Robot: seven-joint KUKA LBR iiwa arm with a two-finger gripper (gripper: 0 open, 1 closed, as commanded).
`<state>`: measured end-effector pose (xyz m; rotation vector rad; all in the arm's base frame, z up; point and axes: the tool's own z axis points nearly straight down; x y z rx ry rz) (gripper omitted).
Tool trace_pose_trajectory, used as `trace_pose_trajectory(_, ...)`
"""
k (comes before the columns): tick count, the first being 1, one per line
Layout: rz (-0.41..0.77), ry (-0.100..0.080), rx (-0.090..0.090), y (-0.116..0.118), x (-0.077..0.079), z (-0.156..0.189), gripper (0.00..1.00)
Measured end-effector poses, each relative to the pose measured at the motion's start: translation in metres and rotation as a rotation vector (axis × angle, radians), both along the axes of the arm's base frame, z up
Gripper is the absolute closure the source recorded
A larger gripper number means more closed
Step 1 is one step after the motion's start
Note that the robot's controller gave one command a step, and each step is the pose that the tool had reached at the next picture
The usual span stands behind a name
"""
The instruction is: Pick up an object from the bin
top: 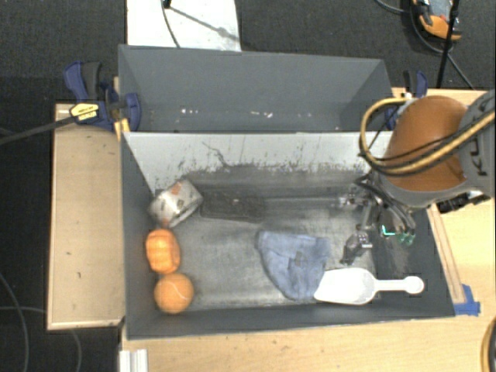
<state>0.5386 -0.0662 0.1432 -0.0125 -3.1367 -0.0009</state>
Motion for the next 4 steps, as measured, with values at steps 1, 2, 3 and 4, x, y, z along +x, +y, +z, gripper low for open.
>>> trace_pose_trajectory(1,0.002,-0.008,-0.001,0.0,0.002,0.004,0.0)
trace_pose_trajectory(2,0.101,-0.01,0.0,0.012,-0.042,-0.069,1.0)
trace_pose_trajectory(3,0.103,-0.01,0.0,0.012,-0.042,-0.069,1.0)
trace_pose_trajectory(4,0.103,0.0,0.001,0.019,-0.045,-0.023,1.0)
